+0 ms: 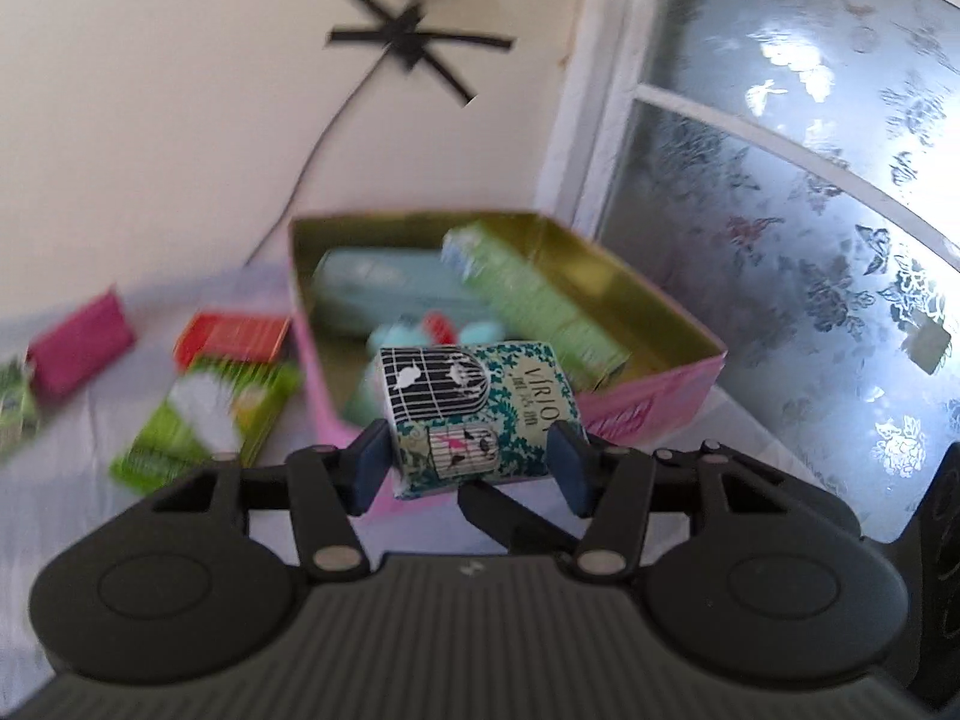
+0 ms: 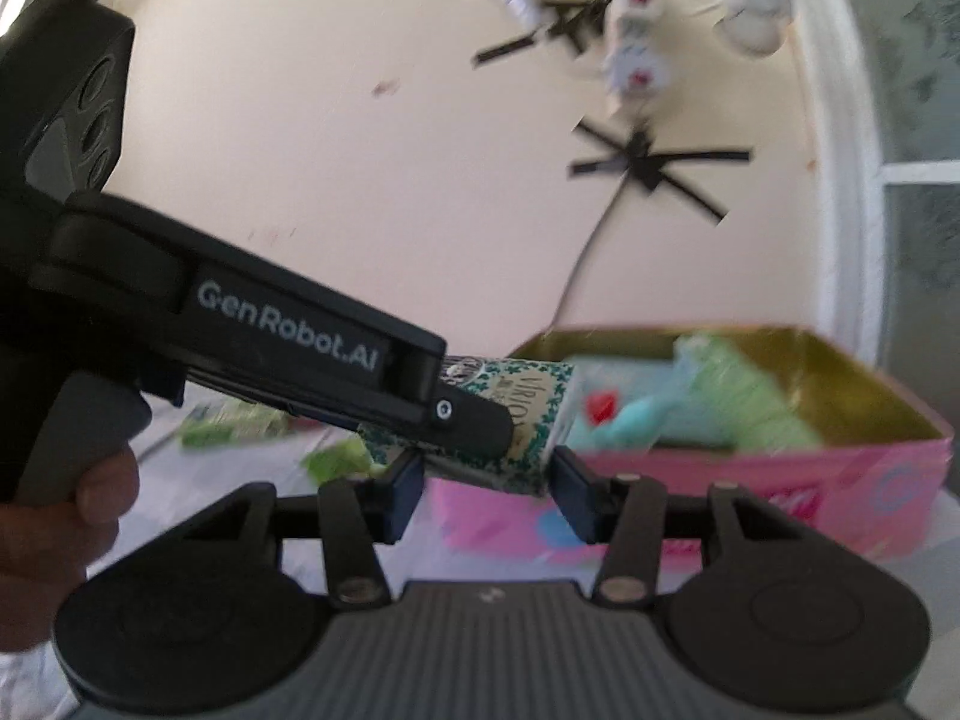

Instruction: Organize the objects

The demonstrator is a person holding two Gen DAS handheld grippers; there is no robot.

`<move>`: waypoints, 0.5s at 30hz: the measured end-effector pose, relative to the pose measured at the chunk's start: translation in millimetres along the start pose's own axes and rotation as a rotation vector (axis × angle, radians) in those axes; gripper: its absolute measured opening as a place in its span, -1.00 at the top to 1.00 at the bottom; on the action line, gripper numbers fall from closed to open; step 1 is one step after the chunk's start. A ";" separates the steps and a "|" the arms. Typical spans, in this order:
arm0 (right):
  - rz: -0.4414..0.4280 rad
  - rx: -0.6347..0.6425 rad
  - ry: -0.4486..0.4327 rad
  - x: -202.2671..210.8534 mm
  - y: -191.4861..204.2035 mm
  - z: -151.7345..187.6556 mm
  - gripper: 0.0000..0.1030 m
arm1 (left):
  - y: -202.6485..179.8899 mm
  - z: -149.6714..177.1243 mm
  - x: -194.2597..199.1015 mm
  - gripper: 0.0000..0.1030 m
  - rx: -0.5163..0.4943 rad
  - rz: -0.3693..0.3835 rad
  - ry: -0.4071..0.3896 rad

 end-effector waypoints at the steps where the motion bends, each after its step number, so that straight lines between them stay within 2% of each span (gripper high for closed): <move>1: 0.008 -0.002 -0.014 0.2 -3.5 -1.1 0.06 | -4.6 -3.0 -1.8 -0.14 -0.009 0.002 -0.008; 11: 0.097 -0.012 -0.045 -9.6 -30.0 -1.4 0.03 | -31.0 -10.2 -29.9 -0.15 -0.070 0.029 -0.029; 15: 0.132 -0.002 -0.019 -25.2 -52.5 -4.8 0.01 | -42.1 -16.2 -53.4 -0.15 -0.108 0.032 -0.033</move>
Point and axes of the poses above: each gripper's, at about its wrist camera, not at the fingertips, and x roughly against the way its jaws point, y to its left, z to its underside, the point moved 6 cm from there along -x, roughly the way its jaws point, and after that the axes turned 12 degrees about -y, right-handed, at the moved point
